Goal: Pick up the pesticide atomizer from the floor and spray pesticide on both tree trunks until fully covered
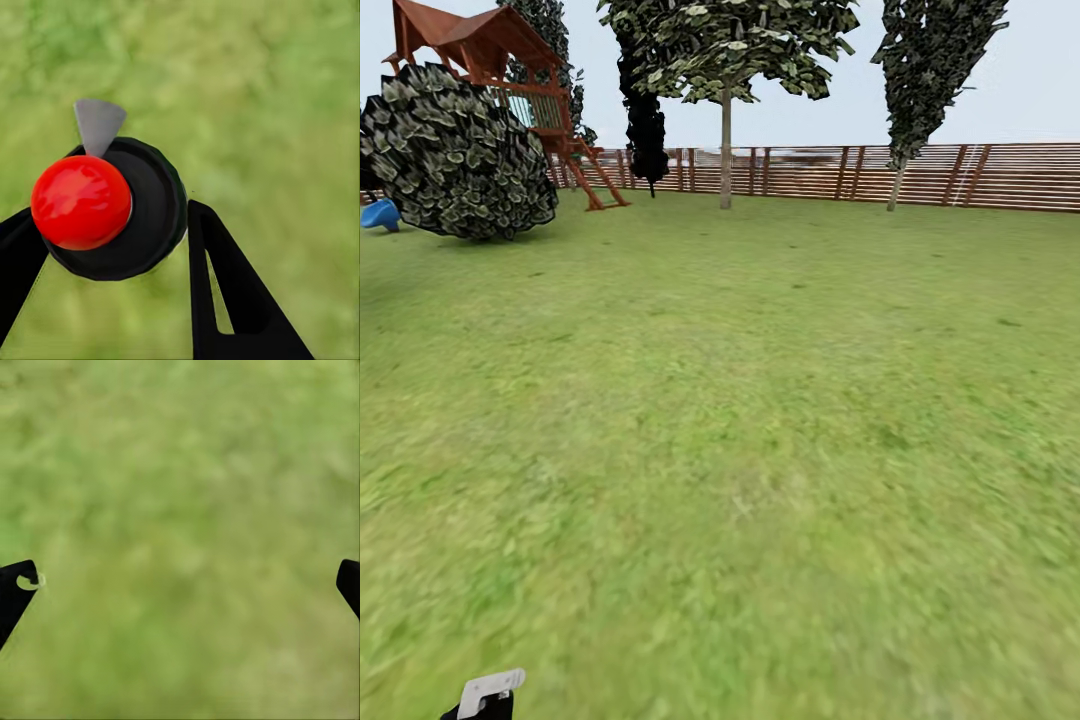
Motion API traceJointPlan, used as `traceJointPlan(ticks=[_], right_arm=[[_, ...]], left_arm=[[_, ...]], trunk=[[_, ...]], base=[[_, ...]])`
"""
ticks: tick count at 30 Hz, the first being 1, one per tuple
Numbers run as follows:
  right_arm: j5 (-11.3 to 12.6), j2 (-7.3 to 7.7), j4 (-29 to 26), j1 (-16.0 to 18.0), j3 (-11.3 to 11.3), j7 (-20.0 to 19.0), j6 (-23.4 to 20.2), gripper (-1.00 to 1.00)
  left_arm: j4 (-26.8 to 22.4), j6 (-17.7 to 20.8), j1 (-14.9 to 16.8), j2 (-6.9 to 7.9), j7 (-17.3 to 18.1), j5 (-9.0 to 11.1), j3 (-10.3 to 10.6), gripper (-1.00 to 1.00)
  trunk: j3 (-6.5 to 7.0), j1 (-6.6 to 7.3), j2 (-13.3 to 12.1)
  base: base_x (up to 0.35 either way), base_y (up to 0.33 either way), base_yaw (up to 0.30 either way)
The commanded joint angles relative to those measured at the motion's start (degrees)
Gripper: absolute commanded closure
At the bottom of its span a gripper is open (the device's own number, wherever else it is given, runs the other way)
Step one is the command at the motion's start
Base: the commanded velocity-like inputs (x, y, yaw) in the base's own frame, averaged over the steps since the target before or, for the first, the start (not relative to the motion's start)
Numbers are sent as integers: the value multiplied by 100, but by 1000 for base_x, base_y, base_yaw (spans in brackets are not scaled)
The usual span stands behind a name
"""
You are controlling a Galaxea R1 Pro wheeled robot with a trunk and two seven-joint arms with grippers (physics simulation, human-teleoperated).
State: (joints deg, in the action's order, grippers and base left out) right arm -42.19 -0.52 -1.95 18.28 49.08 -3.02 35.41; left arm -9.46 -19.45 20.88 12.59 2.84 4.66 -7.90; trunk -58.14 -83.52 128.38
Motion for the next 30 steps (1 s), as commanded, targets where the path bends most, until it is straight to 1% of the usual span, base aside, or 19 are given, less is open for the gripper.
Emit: traceJointPlan(ticks=[1,4,8,12,14,15,16,17,18,19,21,26,29,30], right_arm=[[-14,-2,-7,0,48,-32,8,-100],[-12,-1,-7,0,47,-32,9,-100],[-16,0,-7,0,48,-32,10,-100],[-12,0,-7,0,49,-32,7,-100],[-13,0,-7,0,49,-32,7,-100],[-11,0,-7,0,49,-32,8,-100],[-12,0,-7,0,49,-32,9,-100],[-12,0,-7,0,49,-32,9,-100],[-14,0,-7,0,49,-32,9,-100],[-13,0,-7,0,49,-32,10,-100],[-13,0,-7,0,49,-32,9,-100],[-15,0,-7,0,49,-32,10,-100],[-12,0,-7,0,47,-32,10,-100],[-13,0,-7,0,48,-32,9,-100]], left_arm=[[6,-15,3,1,32,50,-9,100],[6,-20,-3,9,32,47,-9,100],[1,-22,-13,66,32,39,-11,100],[5,-18,-14,19,32,66,-13,100],[7,-19,-17,24,32,222,-16,100],[17,-30,-33,27,54,498,-17,100],[17,-34,-57,38,89,619,-12,100],[19,-37,-92,8,103,712,-3,100],[24,-38,-115,-66,103,751,3,100],[19,-42,-140,-172,103,785,5,100],[22,-45,-168,-214,103,846,1,100],[16,-91,-188,-171,93,872,-6,100],[12,-431,-260,-120,78,877,-9,100],[-9,-482,-275,-111,80,882,-9,100]], trunk=[[-5,-3,2],[-5,-3,2],[-5,-3,2],[-5,-3,2],[-5,-3,2],[-5,-3,2],[-5,-3,2],[-5,-3,2],[-5,-3,2],[-5,-3,2],[-5,-3,2],[-5,-3,2],[-5,-3,2],[-5,-3,2]], base=[[335,97,0],[335,90,0],[335,86,0],[335,53,0],[335,7,0],[335,2,0],[335,1,0],[335,1,0],[335,1,0],[335,0,0],[335,0,0],[335,0,0],[335,0,0],[335,0,0]])
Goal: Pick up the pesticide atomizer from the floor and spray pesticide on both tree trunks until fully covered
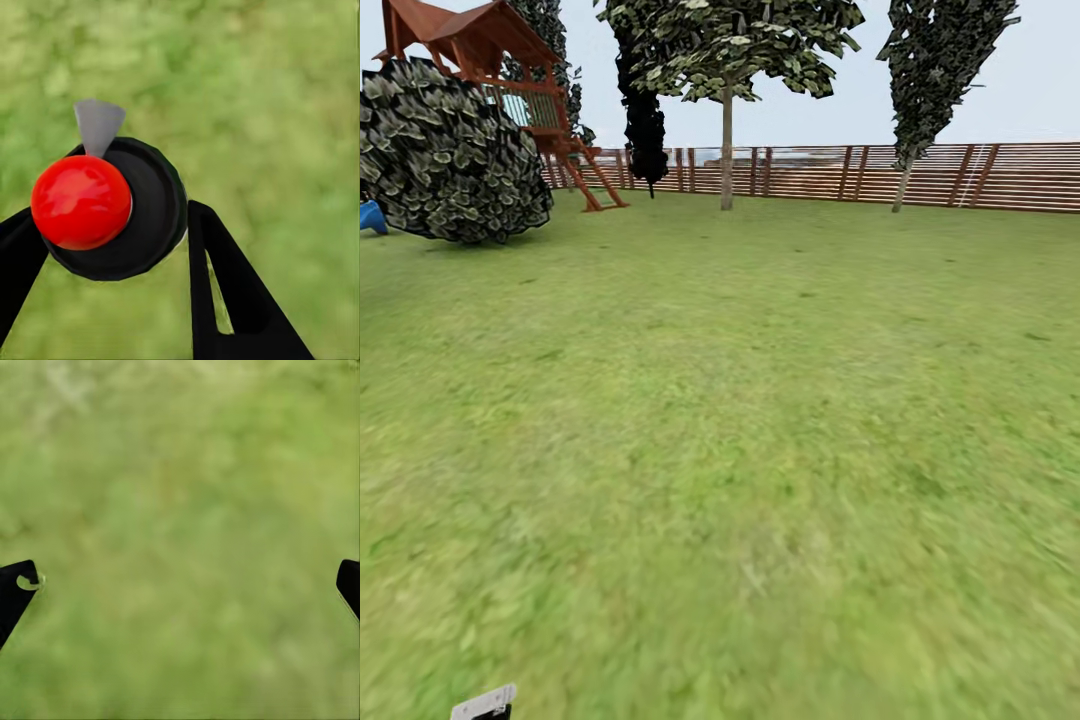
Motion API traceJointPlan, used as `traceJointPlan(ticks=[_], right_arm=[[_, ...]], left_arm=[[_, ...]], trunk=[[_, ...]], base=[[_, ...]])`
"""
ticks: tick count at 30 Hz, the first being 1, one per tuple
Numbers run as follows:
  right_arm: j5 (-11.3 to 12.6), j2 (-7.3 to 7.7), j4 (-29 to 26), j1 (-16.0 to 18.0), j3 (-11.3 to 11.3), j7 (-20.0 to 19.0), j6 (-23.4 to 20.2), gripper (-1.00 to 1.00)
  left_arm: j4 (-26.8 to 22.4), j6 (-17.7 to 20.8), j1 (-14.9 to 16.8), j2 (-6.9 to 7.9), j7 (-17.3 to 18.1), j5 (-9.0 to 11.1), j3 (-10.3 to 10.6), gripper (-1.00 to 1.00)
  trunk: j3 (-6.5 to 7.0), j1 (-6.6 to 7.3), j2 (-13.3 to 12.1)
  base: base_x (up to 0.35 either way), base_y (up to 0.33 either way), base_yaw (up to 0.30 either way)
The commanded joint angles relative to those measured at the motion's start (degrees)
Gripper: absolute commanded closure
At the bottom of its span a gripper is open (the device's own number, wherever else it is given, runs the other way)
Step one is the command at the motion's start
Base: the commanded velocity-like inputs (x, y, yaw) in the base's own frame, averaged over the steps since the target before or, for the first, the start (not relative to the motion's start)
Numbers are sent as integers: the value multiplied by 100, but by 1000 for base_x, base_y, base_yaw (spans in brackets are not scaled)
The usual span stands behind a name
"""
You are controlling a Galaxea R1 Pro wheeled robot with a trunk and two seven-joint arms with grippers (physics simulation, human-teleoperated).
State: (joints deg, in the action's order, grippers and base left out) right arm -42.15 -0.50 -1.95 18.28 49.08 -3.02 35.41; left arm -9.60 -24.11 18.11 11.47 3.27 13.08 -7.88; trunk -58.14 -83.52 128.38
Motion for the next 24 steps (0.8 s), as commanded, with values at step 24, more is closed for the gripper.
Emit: traceJointPlan(ticks=[24], right_arm=[[-20,-2,-7,0,48,-32,9,-100]], left_arm=[[19,-91,-26,4,-3,122,-10,100]], trunk=[[-5,-3,2]], base=[[335,18,0]])
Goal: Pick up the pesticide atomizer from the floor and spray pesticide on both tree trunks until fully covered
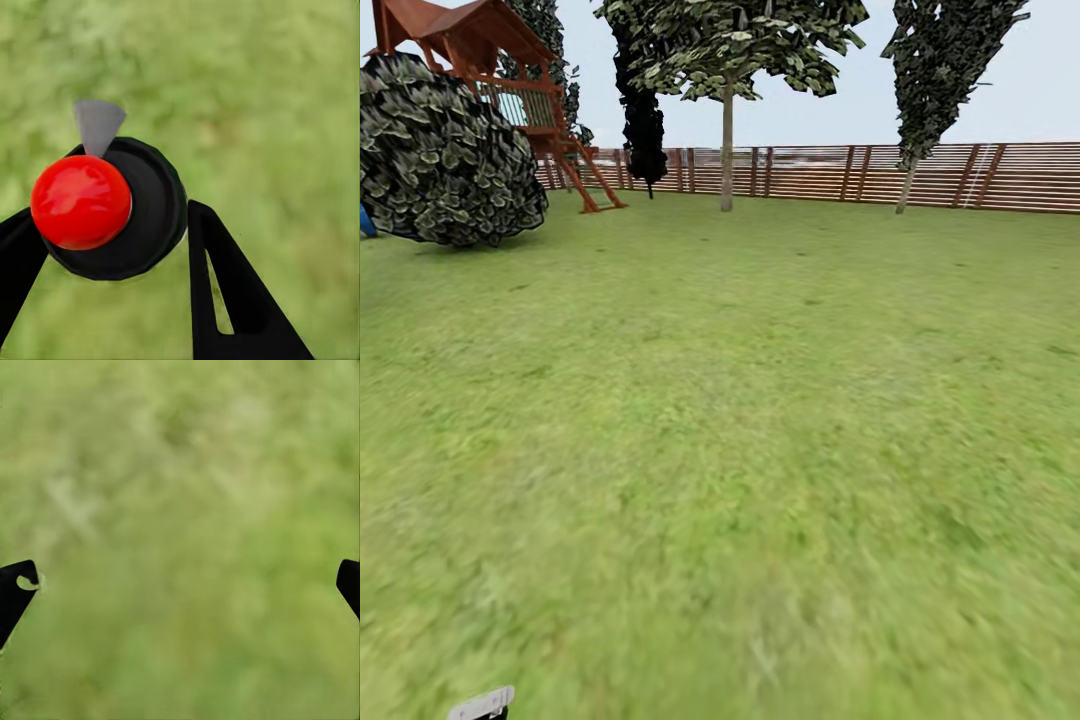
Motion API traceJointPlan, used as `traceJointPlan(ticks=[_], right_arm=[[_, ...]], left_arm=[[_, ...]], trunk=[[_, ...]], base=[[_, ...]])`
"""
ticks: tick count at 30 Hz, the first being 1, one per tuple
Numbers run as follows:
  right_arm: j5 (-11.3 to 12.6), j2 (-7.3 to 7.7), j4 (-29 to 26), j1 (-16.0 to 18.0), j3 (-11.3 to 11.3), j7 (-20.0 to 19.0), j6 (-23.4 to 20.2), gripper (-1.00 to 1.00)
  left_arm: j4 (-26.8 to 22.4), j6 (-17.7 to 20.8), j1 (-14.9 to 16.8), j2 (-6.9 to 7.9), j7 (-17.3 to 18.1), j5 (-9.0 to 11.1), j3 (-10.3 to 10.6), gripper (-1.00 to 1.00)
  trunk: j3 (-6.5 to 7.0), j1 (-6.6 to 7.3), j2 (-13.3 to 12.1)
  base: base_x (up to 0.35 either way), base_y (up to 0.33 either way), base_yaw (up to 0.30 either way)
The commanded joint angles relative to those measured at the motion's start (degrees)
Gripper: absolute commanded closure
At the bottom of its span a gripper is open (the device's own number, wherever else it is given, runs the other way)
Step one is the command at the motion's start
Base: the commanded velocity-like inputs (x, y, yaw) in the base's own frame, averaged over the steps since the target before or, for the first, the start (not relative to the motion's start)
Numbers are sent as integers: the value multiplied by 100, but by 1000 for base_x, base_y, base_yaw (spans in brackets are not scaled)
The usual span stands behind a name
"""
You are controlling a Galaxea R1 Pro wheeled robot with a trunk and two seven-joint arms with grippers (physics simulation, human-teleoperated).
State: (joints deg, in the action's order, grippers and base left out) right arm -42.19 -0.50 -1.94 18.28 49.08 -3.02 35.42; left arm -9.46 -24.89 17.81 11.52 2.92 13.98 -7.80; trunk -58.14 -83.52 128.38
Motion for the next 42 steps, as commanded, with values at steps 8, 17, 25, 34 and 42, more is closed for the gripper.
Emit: traceJointPlan(ticks=[8,17,25,34,42], right_arm=[[-12,-2,-8,0,49,-32,9,-100],[-12,-2,-8,0,49,-32,9,-100],[-11,-2,-8,0,49,-31,9,-100],[-16,-2,-8,-1,47,-32,6,-100],[-14,-2,-8,0,49,-32,7,-100]], left_arm=[[23,-16,3,0,34,26,-11,100],[23,-16,-6,0,5,26,-11,100],[23,-16,-6,0,-2,26,-11,100],[23,-18,-6,0,-2,34,-11,100],[23,-24,-6,0,-2,34,-11,100]], trunk=[[-5,-3,2],[-5,-3,2],[-5,-3,2],[-5,-3,2],[-5,-3,2]], base=[[335,80,0],[335,80,0],[335,80,0],[335,80,0],[335,80,0]])
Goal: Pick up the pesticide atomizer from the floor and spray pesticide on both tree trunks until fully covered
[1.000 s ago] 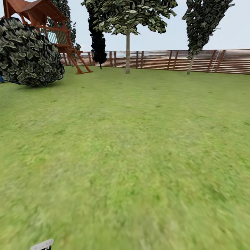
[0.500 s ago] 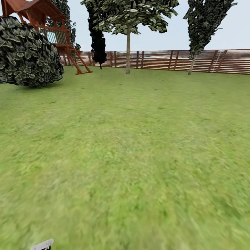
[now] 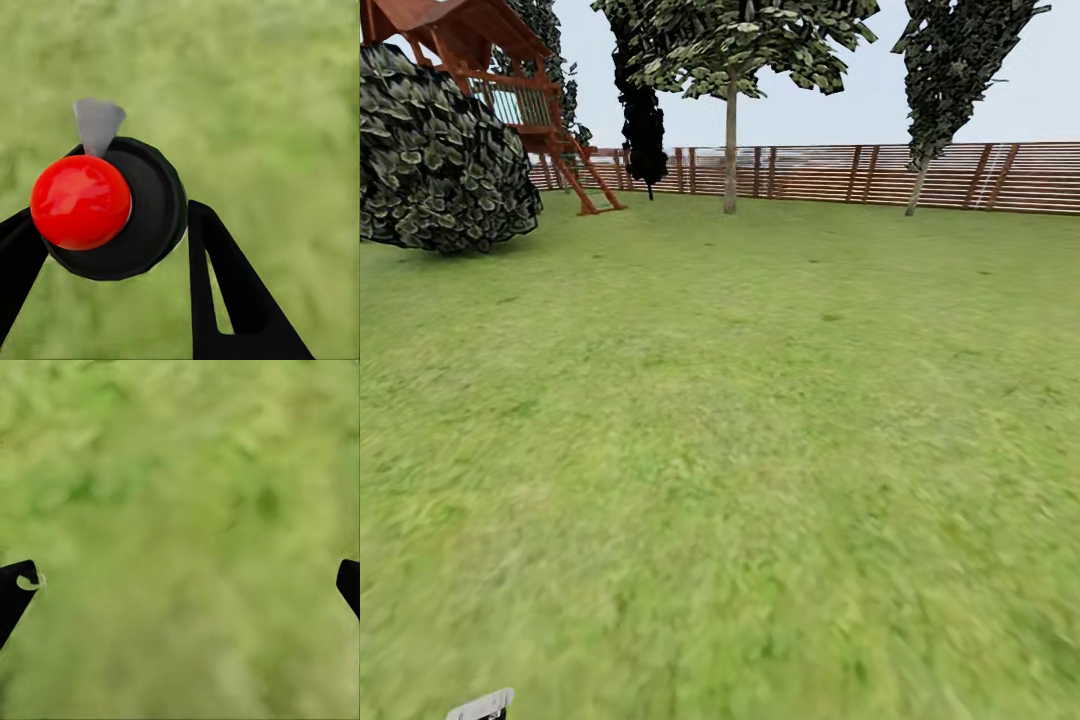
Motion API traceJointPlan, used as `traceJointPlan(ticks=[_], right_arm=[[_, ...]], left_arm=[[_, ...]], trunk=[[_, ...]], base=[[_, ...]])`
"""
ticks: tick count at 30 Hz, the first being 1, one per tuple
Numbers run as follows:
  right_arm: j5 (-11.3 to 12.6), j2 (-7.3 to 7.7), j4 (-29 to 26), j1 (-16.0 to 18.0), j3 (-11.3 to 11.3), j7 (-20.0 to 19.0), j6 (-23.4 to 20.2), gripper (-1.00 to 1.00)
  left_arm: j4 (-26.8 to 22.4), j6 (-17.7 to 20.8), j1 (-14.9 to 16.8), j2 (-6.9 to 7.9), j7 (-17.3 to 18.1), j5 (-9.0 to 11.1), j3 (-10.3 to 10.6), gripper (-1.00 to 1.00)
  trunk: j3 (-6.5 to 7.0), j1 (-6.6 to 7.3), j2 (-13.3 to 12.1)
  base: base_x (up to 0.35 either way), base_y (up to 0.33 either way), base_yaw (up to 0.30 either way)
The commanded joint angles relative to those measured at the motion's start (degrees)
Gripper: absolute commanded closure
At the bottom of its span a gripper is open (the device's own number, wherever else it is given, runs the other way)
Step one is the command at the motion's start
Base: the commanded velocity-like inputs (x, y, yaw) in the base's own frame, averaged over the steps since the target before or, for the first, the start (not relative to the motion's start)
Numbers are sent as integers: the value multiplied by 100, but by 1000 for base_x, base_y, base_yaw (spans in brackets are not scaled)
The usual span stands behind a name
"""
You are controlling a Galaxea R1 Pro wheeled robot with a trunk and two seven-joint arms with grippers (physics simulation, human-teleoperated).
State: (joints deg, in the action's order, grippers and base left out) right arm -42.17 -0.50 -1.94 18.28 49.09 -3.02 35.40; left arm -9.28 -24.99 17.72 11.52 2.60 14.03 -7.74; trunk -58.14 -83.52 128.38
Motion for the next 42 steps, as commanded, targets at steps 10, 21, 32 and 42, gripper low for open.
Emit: traceJointPlan(ticks=[10,21,32,42], right_arm=[[-12,-2,-8,0,48,-32,8,-100],[-16,-2,-8,0,48,-32,10,-100],[-14,-2,-8,0,47,-32,10,-100],[-15,-2,-8,0,46,-32,10,-100]], left_arm=[[5,-13,3,-1,30,30,-17,100],[5,-15,3,-1,30,30,-17,100],[5,-15,3,-1,30,30,-17,100],[5,-15,3,-1,30,30,-11,100]], trunk=[[-5,-3,2],[-5,-3,2],[-5,-3,2],[-5,-3,2]], base=[[335,80,0],[335,80,0],[335,80,0],[335,80,0]])
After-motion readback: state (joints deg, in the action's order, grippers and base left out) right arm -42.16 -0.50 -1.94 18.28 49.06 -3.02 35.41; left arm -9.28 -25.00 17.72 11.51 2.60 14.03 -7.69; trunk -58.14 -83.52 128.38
